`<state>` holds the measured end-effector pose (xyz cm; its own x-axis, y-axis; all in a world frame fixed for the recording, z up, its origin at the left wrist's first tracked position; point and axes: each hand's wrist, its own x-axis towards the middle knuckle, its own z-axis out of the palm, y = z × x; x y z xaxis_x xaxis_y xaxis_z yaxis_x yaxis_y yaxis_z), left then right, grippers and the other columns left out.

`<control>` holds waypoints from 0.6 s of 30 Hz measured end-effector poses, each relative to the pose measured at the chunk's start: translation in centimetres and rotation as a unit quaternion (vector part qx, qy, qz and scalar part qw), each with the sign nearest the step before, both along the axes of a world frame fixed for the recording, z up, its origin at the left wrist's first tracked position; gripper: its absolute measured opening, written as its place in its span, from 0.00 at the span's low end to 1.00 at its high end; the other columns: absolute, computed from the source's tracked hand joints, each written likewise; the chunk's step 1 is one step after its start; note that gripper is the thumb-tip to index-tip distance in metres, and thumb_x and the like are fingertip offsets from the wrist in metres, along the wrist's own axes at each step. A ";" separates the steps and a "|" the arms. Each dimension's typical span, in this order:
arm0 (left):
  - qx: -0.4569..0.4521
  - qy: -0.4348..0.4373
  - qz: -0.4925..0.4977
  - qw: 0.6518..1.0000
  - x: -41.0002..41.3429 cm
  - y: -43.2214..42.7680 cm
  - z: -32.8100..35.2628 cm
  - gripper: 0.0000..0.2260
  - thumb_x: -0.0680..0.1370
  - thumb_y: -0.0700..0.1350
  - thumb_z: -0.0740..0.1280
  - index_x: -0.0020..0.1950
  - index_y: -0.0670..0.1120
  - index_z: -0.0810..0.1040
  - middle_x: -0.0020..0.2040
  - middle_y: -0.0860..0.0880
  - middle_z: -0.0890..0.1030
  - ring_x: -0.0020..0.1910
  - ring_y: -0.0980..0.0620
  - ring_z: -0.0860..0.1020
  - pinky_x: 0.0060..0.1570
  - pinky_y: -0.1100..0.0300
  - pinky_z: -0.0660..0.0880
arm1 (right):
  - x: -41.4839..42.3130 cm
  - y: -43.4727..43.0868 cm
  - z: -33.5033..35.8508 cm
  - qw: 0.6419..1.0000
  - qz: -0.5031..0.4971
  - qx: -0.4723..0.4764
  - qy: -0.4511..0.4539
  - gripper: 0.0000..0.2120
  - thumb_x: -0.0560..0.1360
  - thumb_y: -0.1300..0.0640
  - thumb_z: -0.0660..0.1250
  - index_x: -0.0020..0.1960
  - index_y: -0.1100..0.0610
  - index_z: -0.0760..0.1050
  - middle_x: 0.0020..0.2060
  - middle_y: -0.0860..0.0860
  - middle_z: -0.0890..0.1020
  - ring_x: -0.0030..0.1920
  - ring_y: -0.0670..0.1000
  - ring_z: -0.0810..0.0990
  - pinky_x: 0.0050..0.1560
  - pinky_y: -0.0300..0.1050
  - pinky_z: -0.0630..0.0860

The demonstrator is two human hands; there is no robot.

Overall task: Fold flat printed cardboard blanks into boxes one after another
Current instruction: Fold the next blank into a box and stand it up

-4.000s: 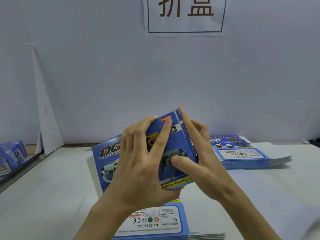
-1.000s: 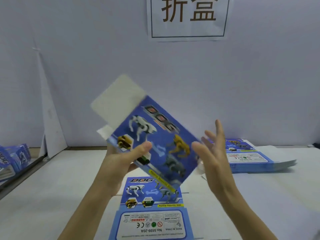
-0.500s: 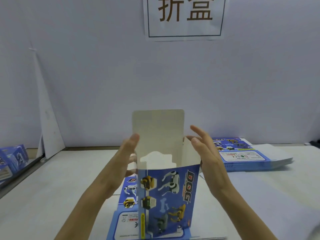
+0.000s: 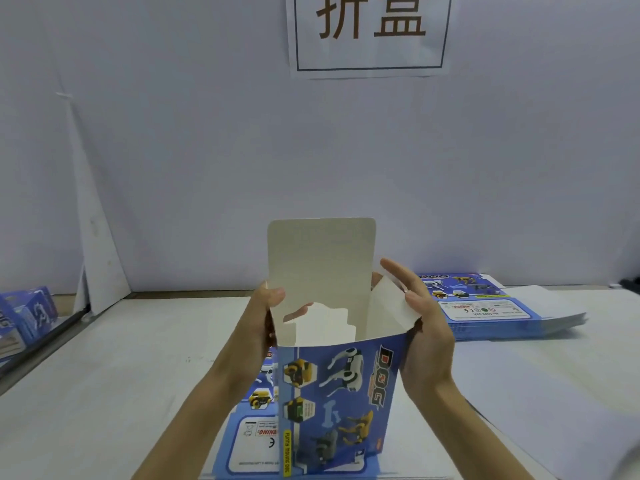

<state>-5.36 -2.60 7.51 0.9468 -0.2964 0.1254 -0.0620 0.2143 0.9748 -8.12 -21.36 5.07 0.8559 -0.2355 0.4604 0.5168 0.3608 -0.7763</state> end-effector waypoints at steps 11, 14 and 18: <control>-0.105 -0.030 0.054 0.993 0.2 -0.7 -0.9 0.15 0.66 0.52 0.66 0.51 0.49 0.77 0.44 0.46 0.84 0.46 0.48 0.82 0.42 0.55 0.78 | 0.5 0.6 -3.2 0.973 0.062 -0.165 0.151 0.31 0.66 0.31 0.50 0.56 0.53 0.70 0.34 0.42 0.84 0.34 0.40 0.83 0.32 0.30 0.76; -0.115 -0.086 0.081 0.986 0.3 -0.6 -1.0 0.09 0.74 0.52 0.59 0.46 0.51 0.77 0.39 0.51 0.82 0.42 0.50 0.80 0.36 0.58 0.76 | 0.8 -0.9 -1.1 0.967 0.043 -0.206 0.142 0.21 0.80 0.39 0.52 0.66 0.49 0.69 0.59 0.40 0.76 0.59 0.44 0.78 0.60 0.40 0.74; -0.120 -0.146 0.060 0.980 0.1 -0.5 -1.0 0.08 0.72 0.51 0.61 0.46 0.56 0.79 0.41 0.53 0.82 0.38 0.57 0.81 0.31 0.64 0.76 | 0.1 -1.8 0.0 0.990 0.028 -0.111 0.081 0.18 0.73 0.47 0.56 0.53 0.46 0.83 0.49 0.46 0.85 0.50 0.45 0.83 0.48 0.37 0.77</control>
<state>-5.29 -3.10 6.52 0.8861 -0.1136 0.4495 -0.3702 0.4101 0.8335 -8.02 -23.14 5.11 0.9317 -0.0947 0.3507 0.3629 0.1970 -0.9108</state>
